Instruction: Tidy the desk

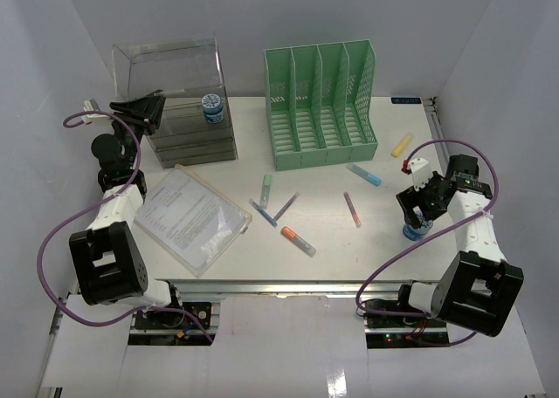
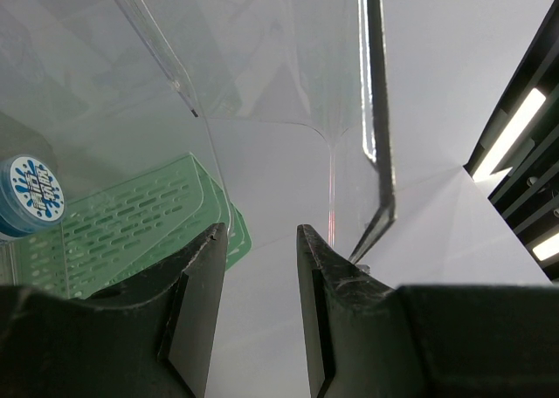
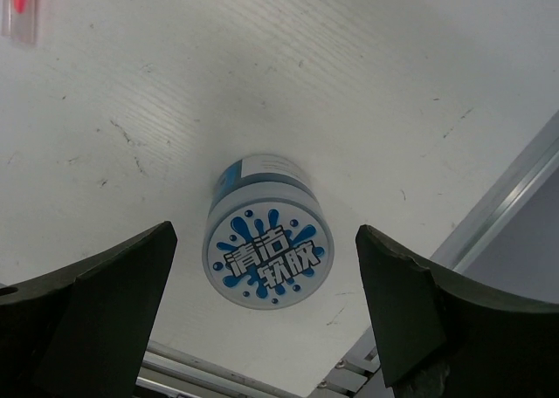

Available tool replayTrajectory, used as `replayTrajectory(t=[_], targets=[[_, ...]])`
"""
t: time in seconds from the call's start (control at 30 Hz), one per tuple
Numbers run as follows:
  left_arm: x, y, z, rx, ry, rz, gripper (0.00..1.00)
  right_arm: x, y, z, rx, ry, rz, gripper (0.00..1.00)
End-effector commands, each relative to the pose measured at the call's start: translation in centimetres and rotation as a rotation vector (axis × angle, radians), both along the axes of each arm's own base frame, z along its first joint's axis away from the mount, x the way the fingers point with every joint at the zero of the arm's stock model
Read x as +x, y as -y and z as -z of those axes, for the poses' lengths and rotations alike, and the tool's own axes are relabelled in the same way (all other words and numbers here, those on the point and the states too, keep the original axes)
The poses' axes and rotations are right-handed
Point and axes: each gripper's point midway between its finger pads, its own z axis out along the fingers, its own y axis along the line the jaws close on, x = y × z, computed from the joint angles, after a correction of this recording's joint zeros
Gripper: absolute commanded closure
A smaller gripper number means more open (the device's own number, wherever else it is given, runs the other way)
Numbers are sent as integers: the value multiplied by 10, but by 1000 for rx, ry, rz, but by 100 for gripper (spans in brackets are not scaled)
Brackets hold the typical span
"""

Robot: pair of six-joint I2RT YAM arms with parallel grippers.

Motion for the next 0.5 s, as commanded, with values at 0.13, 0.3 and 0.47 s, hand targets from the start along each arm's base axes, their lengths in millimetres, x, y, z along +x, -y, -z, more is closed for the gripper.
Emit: replayTrajectory(t=[0.13, 0.3, 0.47], targets=[[-9, 1, -15, 21, 55, 2, 51, -3, 19, -12, -73, 19, 129, 10], [-9, 1, -14, 22, 53, 2, 51, -18, 6, 5, -2, -58, 158, 10], [-8, 1, -14, 20, 49, 3, 51, -20, 3, 19, 26, -99, 164, 10]])
